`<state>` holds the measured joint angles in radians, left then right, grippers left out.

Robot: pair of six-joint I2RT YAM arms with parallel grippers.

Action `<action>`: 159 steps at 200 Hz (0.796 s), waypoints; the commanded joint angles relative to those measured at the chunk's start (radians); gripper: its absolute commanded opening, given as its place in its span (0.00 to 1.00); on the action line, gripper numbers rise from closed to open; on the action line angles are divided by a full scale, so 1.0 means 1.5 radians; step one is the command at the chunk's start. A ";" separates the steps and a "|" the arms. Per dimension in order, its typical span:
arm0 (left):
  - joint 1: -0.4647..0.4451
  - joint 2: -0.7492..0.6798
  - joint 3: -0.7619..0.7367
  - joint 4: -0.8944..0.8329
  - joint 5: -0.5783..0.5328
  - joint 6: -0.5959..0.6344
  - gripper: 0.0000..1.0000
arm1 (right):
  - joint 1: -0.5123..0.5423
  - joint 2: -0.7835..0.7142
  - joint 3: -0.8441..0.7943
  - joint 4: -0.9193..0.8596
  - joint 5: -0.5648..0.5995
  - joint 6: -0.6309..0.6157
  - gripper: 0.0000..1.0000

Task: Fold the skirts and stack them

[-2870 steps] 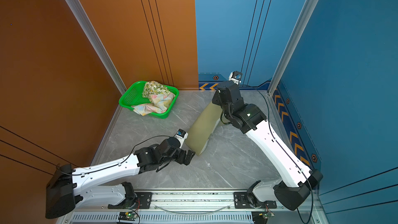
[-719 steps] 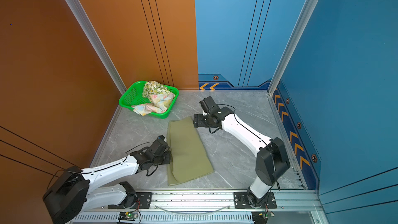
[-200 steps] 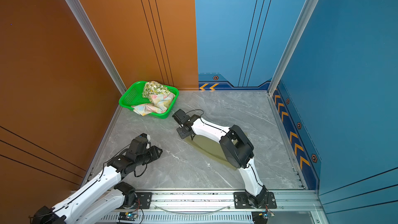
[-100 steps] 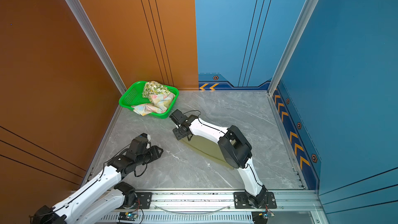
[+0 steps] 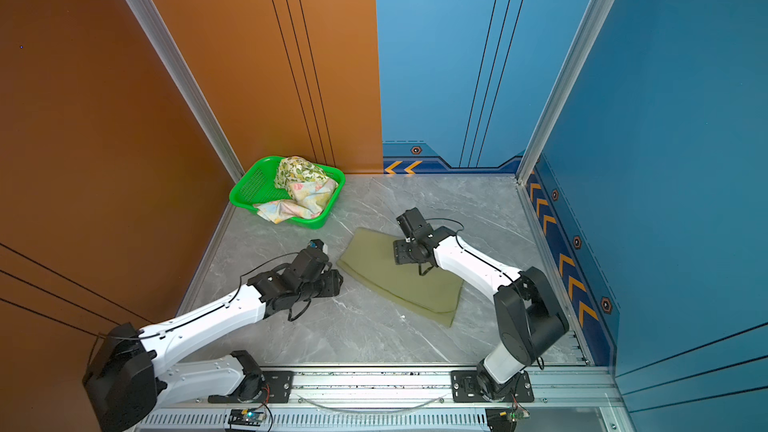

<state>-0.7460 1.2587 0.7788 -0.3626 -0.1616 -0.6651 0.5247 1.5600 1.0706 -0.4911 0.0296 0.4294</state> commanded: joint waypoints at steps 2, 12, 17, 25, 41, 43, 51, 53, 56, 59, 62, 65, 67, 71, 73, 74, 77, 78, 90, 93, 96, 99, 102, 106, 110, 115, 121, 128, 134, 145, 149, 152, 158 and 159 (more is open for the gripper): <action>-0.032 0.094 0.095 -0.019 -0.069 0.082 0.59 | -0.063 -0.035 -0.064 0.029 -0.010 0.050 0.73; -0.040 0.139 0.134 -0.018 -0.068 0.103 0.60 | -0.087 -0.039 -0.074 0.030 -0.011 0.048 0.73; -0.043 0.162 0.154 -0.018 -0.070 0.115 0.60 | -0.096 -0.037 -0.076 0.030 -0.015 0.047 0.73; -0.044 0.196 0.190 -0.021 -0.071 0.132 0.60 | -0.108 -0.032 -0.078 0.034 -0.017 0.046 0.74; -0.044 0.260 0.246 -0.042 -0.082 0.160 0.61 | -0.126 -0.015 -0.073 0.039 -0.021 0.043 0.74; -0.044 0.267 0.254 -0.046 -0.083 0.163 0.61 | -0.128 -0.012 -0.072 0.039 -0.020 0.042 0.74; -0.042 0.295 0.278 -0.059 -0.086 0.177 0.61 | -0.138 0.002 -0.067 0.040 -0.020 0.039 0.75; -0.041 0.303 0.283 -0.061 -0.087 0.181 0.61 | -0.140 0.005 -0.066 0.040 -0.020 0.038 0.75; -0.040 0.312 0.291 -0.064 -0.088 0.185 0.61 | -0.142 0.008 -0.065 0.040 -0.021 0.037 0.75; -0.039 0.320 0.297 -0.067 -0.088 0.189 0.61 | -0.146 0.013 -0.065 0.043 -0.023 0.036 0.75; -0.037 0.328 0.301 -0.070 -0.088 0.192 0.61 | -0.148 0.016 -0.064 0.044 -0.024 0.035 0.75; -0.036 0.336 0.305 -0.071 -0.086 0.195 0.61 | -0.151 0.020 -0.063 0.046 -0.024 0.034 0.75; -0.034 0.341 0.308 -0.072 -0.084 0.197 0.61 | -0.153 0.022 -0.063 0.047 -0.025 0.034 0.75; -0.031 0.350 0.313 -0.073 -0.081 0.200 0.61 | -0.157 0.026 -0.061 0.049 -0.027 0.033 0.75; -0.029 0.354 0.314 -0.073 -0.080 0.201 0.61 | -0.159 0.029 -0.061 0.050 -0.029 0.032 0.75; -0.028 0.356 0.315 -0.073 -0.079 0.201 0.61 | -0.159 0.030 -0.060 0.050 -0.029 0.031 0.75; -0.027 0.361 0.317 -0.074 -0.076 0.202 0.61 | -0.161 0.034 -0.060 0.052 -0.032 0.030 0.75; -0.026 0.363 0.317 -0.074 -0.075 0.202 0.61 | -0.162 0.035 -0.059 0.052 -0.033 0.030 0.75; -0.016 0.381 0.320 -0.074 -0.063 0.203 0.61 | -0.168 0.051 -0.051 0.054 -0.035 0.025 0.75; -0.015 0.386 0.319 -0.073 -0.060 0.203 0.61 | -0.168 0.055 -0.049 0.055 -0.035 0.023 0.75; -0.012 0.390 0.319 -0.073 -0.058 0.204 0.61 | -0.169 0.059 -0.047 0.056 -0.035 0.022 0.75; -0.011 0.392 0.318 -0.073 -0.055 0.203 0.61 | -0.170 0.063 -0.044 0.057 -0.035 0.021 0.75; -0.008 0.396 0.319 -0.074 -0.053 0.202 0.61 | -0.170 0.068 -0.041 0.057 -0.035 0.020 0.75; -0.006 0.400 0.318 -0.074 -0.049 0.202 0.61 | -0.170 0.075 -0.036 0.057 -0.035 0.018 0.75; -0.003 0.403 0.316 -0.074 -0.045 0.201 0.61 | -0.170 0.082 -0.031 0.057 -0.037 0.016 0.75; 0.000 0.407 0.315 -0.073 -0.040 0.199 0.61 | -0.170 0.091 -0.026 0.057 -0.037 0.015 0.75; 0.003 0.409 0.312 -0.074 -0.034 0.197 0.61 | -0.170 0.103 -0.017 0.057 -0.037 0.013 0.75; 0.006 0.412 0.309 -0.074 -0.028 0.197 0.61 | -0.169 0.117 -0.008 0.058 -0.038 0.011 0.75; 0.006 0.411 0.305 -0.074 -0.023 0.196 0.61 | -0.168 0.129 0.002 0.059 -0.041 0.008 0.75; 0.009 0.407 0.294 -0.077 -0.022 0.191 0.60 | -0.163 0.155 0.022 0.058 -0.040 -0.002 0.75; 0.009 0.404 0.290 -0.077 -0.021 0.188 0.60 | -0.160 0.164 0.031 0.057 -0.038 -0.006 0.75; 0.009 0.402 0.287 -0.076 -0.021 0.186 0.60 | -0.158 0.171 0.038 0.055 -0.036 -0.009 0.75; 0.010 0.397 0.279 -0.077 -0.020 0.181 0.60 | -0.153 0.186 0.053 0.052 -0.033 -0.016 0.75; 0.010 0.396 0.278 -0.078 -0.019 0.179 0.60 | -0.152 0.188 0.056 0.051 -0.032 -0.016 0.75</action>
<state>-0.7345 1.8706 1.2304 -0.4427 -0.2264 -0.3847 0.2756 1.7741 1.0756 -0.4232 -0.0216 0.4545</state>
